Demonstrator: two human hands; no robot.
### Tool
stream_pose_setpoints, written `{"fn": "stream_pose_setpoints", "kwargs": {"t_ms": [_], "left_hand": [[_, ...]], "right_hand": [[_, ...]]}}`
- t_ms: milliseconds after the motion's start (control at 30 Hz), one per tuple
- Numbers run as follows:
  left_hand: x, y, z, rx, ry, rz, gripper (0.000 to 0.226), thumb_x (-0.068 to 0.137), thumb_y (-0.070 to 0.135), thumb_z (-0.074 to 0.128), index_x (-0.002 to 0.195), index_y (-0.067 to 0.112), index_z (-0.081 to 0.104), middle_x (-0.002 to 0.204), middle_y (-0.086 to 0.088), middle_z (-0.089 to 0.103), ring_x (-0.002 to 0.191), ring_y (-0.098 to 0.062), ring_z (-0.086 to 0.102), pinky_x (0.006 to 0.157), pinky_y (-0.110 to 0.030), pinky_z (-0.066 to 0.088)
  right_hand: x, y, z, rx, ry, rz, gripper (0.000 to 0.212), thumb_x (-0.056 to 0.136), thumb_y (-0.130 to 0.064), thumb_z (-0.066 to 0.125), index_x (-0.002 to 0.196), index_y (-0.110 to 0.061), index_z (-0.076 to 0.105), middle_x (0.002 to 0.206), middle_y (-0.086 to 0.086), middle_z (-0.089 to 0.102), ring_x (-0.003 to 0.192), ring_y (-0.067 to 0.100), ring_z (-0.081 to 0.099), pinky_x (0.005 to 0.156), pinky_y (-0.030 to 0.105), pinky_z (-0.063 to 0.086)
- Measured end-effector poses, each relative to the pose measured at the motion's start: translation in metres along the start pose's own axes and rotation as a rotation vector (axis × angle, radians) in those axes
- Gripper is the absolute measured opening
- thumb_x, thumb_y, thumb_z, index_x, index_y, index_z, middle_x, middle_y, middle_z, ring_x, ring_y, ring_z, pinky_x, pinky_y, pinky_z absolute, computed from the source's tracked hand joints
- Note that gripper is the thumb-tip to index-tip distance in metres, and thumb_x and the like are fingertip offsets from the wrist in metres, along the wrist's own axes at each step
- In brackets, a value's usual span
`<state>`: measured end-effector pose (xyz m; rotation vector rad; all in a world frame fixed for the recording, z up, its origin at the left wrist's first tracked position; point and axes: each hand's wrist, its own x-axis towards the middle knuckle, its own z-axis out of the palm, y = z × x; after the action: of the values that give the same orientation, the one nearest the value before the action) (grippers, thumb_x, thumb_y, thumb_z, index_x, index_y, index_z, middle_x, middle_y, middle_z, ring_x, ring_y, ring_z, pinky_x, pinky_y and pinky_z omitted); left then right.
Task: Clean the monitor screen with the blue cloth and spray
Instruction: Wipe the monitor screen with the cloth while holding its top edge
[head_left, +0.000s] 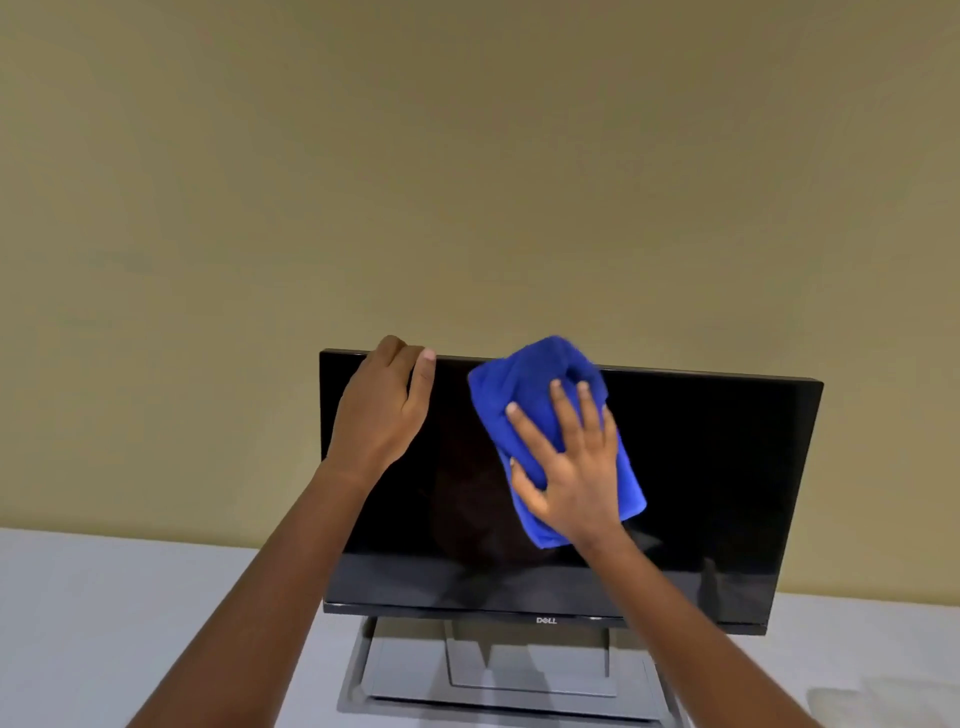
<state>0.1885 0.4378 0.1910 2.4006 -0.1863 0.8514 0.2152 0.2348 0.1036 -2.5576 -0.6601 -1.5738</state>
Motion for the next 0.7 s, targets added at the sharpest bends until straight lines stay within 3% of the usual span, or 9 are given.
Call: {"fn": "stream_pose_setpoints", "kwargs": {"t_ms": [167,333,500,600,700], "left_hand": [[-0.001,0.003,0.003,0.037,0.025,-0.011,0.040,0.099,0.026,0.028,0.105,0.001,0.059,0.102,-0.013,0.056,0.091,-0.029,0.056,0.075,-0.038,0.045],[-0.004,0.008,0.005,0.188,0.013,-0.039,0.039,0.097,0.031,0.031,0.106,0.005,0.058,0.103,-0.011,0.054,0.095,-0.029,0.054,0.070,-0.035,0.043],[-0.010,0.015,0.004,0.328,-0.021,-0.053,0.041,0.095,0.035,0.036,0.120,0.007,0.056,0.114,-0.014,0.055,0.106,-0.033,0.051,0.081,-0.040,0.045],[-0.012,0.021,0.003,0.344,-0.041,-0.054,0.042,0.095,0.034,0.038,0.122,0.006,0.055,0.117,-0.018,0.055,0.108,-0.036,0.050,0.092,-0.043,0.041],[-0.012,0.031,0.009,0.324,-0.090,-0.045,0.047,0.096,0.034,0.035,0.126,0.001,0.049,0.126,-0.018,0.054,0.117,-0.035,0.048,0.108,-0.043,0.029]], "right_hand": [[-0.057,-0.015,0.014,-0.007,-0.152,-0.318,0.061,0.072,-0.041,0.057,0.132,-0.037,0.044,0.143,0.003,0.035,0.131,0.033,0.032,0.105,0.050,0.025],[-0.108,-0.012,0.014,-0.060,-0.458,-0.583,0.075,0.062,-0.049,0.066,0.133,-0.040,0.041,0.142,-0.005,0.047,0.130,0.027,0.039,0.105,0.048,0.027],[-0.140,0.003,-0.001,-0.095,-0.585,-0.804,0.063,0.065,-0.051,0.069,0.124,-0.049,0.047,0.141,-0.014,0.047,0.128,0.018,0.048,0.106,0.041,0.039],[-0.127,0.028,-0.017,-0.045,-0.453,-0.720,0.054,0.065,-0.040,0.071,0.116,-0.048,0.056,0.131,-0.014,0.057,0.118,0.018,0.058,0.095,0.039,0.048],[-0.084,0.063,-0.041,-0.009,-0.232,-0.449,0.051,0.074,-0.029,0.056,0.123,-0.040,0.050,0.126,-0.004,0.062,0.111,0.027,0.062,0.088,0.040,0.040]]}}
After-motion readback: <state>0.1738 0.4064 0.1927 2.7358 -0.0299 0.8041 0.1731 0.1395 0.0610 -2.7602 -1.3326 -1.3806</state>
